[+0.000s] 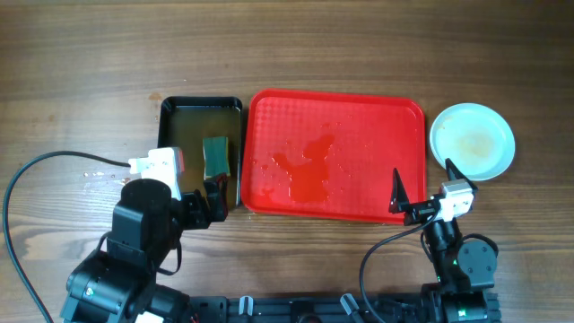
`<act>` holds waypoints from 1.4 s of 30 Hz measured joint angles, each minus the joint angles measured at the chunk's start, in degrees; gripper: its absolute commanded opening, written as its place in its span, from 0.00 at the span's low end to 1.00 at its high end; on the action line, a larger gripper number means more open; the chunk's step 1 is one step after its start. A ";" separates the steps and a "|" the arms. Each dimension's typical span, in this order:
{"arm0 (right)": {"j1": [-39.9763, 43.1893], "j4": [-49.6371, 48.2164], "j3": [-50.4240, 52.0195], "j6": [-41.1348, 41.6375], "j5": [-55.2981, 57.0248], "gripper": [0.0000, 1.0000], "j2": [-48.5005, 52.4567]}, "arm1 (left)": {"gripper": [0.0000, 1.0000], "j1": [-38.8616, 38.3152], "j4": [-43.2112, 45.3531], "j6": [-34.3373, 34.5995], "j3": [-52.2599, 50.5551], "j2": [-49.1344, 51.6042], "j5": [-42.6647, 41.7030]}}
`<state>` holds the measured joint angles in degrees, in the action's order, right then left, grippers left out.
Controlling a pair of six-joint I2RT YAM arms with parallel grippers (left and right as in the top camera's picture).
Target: Clean dirty plates on tray and stack at the side
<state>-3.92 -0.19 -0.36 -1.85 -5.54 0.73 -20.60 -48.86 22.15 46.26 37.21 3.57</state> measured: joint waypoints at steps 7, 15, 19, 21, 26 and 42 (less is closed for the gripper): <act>0.00 0.00 0.00 -0.02 -0.02 1.00 0.00 | 1.00 5.20 -0.66 -0.02 -0.83 -1.27 -0.50; 0.00 0.00 0.00 -0.02 0.00 0.99 0.00 | 1.00 17.75 28.17 -2.80 -24.41 -19.96 -8.55; 0.00 0.02 0.00 -0.02 -0.02 1.00 0.04 | 1.00 19.61 41.55 -3.08 -37.13 -30.64 -10.36; 0.00 0.04 0.00 -0.02 -0.02 0.99 0.02 | 1.00 19.82 46.77 -4.13 -40.89 -33.83 -10.67; 0.00 0.02 0.00 -0.02 -0.02 1.00 0.02 | 1.00 19.87 57.05 -12.28 -45.09 -36.44 -10.95; 0.00 0.02 0.00 -0.02 -0.02 0.99 0.00 | 1.00 19.87 45.35 -13.27 -45.68 -36.50 -10.75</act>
<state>-3.92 -0.16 -0.36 -1.87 -5.56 0.73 -0.73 -3.51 8.88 0.58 0.71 -7.18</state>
